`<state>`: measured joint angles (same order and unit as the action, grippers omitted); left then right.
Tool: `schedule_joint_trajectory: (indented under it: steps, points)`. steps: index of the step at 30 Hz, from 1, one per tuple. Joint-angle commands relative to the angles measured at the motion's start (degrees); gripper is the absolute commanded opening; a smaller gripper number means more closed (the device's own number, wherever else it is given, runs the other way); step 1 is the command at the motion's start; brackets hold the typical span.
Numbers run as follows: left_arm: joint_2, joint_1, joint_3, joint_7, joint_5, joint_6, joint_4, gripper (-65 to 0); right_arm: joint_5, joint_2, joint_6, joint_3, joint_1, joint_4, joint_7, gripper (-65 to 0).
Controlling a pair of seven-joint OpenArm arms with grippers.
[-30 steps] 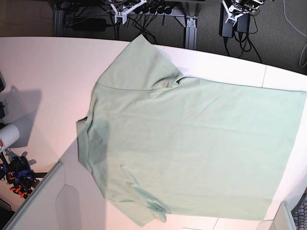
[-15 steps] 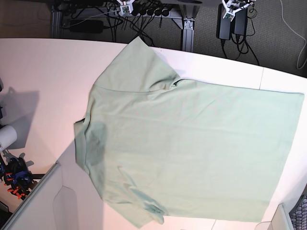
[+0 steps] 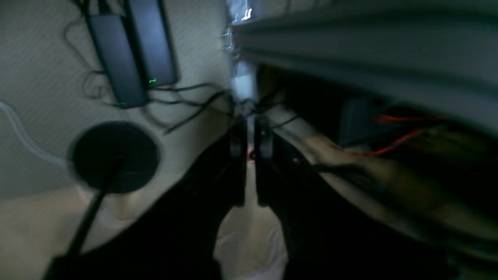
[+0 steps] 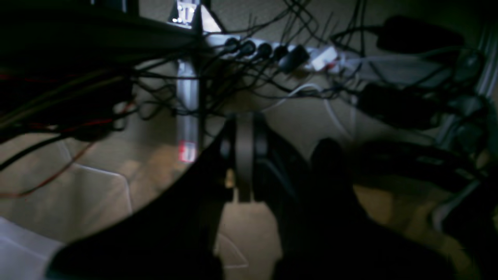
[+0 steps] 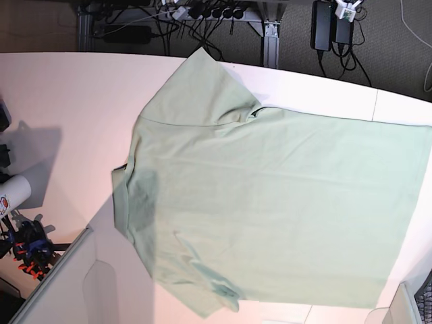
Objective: Fold the T-shirt properly
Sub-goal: 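Move both grippers toward the shirt's shoulder and hem corners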
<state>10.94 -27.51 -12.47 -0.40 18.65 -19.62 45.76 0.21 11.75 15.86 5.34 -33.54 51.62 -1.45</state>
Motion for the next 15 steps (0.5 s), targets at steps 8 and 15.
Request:
schedule_joint_trajectory:
  steps: [8,15]
  points:
    - [4.7,-13.7,10.4,3.9,9.9,-5.9,22.7,-61.6,10.0,6.3,0.4,1.4,-13.9,22.9,2.3,-65.0]
    - [8.3,-24.1,17.7,9.9,12.2,-6.6,46.7,-61.5,22.0,7.3,0.5,9.8,-21.8,44.3,12.8,-65.0]
